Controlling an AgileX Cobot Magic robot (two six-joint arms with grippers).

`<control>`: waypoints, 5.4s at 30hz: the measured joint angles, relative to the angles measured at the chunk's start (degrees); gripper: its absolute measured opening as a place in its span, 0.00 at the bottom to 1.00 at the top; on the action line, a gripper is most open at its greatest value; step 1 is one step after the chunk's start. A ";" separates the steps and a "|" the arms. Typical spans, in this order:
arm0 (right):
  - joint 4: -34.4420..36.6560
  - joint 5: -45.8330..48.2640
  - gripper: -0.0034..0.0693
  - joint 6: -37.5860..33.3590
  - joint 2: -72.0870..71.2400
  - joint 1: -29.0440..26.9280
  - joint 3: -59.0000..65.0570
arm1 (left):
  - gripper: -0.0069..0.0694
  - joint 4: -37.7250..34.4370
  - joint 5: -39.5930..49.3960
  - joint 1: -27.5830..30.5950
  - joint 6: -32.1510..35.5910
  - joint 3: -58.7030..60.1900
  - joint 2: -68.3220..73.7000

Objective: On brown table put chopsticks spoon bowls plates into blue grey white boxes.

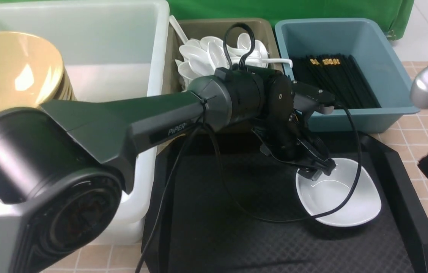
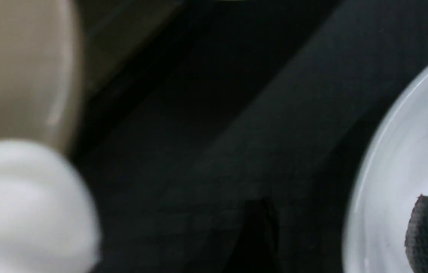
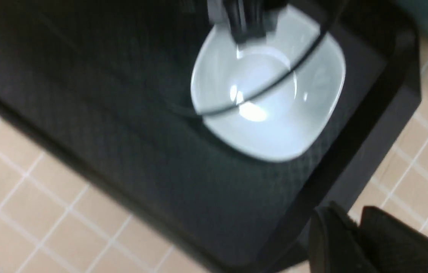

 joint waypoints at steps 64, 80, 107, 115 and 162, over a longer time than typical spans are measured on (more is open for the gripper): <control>6.61 -14.30 0.12 -16.80 24.60 23.35 -22.28 | 0.39 6.65 15.29 41.46 20.91 33.32 -41.96; 4.48 -14.12 0.14 -16.82 24.60 23.35 -22.28 | 0.52 5.43 21.27 41.46 19.18 26.95 -52.48; 5.60 -46.78 0.15 -12.23 -14.79 18.02 15.11 | 0.09 15.82 -11.37 41.46 -1.73 79.74 -105.46; 5.76 -55.27 0.15 -11.78 -21.83 20.13 22.37 | 0.09 15.82 -11.96 41.46 -1.80 80.74 -112.46; 5.40 -74.79 0.10 7.03 -52.99 -10.67 63.72 | 0.09 15.82 -11.96 41.46 -2.13 81.01 -112.76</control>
